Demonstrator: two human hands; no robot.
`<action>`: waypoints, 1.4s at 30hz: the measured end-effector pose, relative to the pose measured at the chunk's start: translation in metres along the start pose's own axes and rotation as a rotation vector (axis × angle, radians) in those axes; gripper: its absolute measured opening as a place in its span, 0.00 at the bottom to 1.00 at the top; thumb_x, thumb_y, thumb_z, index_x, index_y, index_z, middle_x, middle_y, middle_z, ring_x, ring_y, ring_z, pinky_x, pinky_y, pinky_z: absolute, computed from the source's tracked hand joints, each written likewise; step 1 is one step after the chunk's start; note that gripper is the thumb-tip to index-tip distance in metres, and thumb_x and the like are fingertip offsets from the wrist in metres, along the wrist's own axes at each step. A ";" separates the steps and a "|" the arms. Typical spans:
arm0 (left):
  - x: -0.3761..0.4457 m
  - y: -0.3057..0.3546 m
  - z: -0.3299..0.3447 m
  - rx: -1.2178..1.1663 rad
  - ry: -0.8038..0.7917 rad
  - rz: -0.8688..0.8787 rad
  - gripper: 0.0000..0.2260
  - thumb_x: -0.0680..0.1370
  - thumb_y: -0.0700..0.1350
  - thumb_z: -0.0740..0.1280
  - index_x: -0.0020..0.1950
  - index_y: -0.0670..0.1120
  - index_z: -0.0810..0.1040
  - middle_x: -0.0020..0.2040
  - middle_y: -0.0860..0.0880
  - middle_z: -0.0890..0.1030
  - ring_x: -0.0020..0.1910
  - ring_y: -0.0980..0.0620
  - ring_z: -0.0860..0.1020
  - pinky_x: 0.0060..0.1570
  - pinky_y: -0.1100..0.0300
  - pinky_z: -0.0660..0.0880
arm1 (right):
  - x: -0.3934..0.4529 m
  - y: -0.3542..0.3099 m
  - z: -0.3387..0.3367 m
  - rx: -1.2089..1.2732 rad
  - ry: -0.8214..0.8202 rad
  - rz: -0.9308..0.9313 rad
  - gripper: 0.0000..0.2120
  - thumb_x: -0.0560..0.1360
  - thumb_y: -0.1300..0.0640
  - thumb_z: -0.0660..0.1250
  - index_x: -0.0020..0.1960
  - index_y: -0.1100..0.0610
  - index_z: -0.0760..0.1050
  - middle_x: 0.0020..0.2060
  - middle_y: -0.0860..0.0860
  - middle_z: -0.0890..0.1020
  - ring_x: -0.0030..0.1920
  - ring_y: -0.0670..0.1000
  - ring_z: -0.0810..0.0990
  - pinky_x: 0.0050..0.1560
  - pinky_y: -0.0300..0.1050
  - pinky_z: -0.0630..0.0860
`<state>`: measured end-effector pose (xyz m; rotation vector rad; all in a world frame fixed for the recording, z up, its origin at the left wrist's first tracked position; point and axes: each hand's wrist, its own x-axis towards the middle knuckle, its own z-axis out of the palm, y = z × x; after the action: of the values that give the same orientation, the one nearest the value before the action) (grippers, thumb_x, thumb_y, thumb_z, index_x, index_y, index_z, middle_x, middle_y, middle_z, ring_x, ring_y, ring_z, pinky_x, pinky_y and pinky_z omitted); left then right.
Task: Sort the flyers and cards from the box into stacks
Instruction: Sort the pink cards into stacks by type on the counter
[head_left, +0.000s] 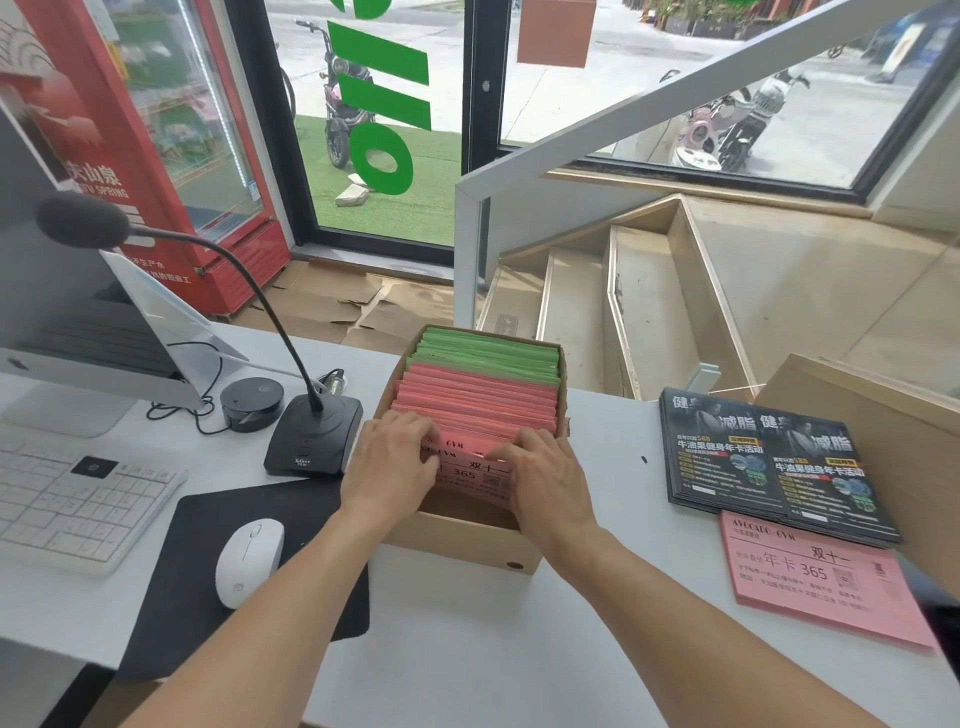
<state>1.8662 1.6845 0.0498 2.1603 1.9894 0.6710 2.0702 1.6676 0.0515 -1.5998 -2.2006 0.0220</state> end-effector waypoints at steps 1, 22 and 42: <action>0.000 0.000 0.000 -0.005 -0.013 0.002 0.11 0.76 0.47 0.72 0.58 0.55 0.79 0.58 0.57 0.80 0.61 0.52 0.74 0.66 0.55 0.68 | 0.000 0.000 0.000 0.002 -0.011 0.007 0.19 0.69 0.65 0.74 0.56 0.47 0.84 0.45 0.46 0.80 0.49 0.52 0.78 0.53 0.45 0.72; 0.001 0.000 -0.002 -0.070 0.019 0.009 0.08 0.75 0.43 0.74 0.52 0.52 0.86 0.60 0.57 0.80 0.63 0.55 0.73 0.66 0.57 0.70 | 0.004 0.003 0.005 -0.105 -0.074 0.015 0.18 0.71 0.63 0.68 0.58 0.48 0.78 0.53 0.45 0.81 0.53 0.53 0.76 0.55 0.47 0.71; -0.001 -0.003 -0.009 -0.037 0.053 0.066 0.15 0.72 0.49 0.77 0.58 0.54 0.81 0.65 0.55 0.76 0.71 0.51 0.67 0.75 0.48 0.60 | -0.004 0.001 -0.011 0.092 0.072 -0.036 0.20 0.72 0.64 0.67 0.58 0.45 0.81 0.49 0.42 0.85 0.48 0.49 0.84 0.38 0.47 0.81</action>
<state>1.8602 1.6819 0.0564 2.2177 1.9219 0.7765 2.0763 1.6621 0.0603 -1.4884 -2.1409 0.0543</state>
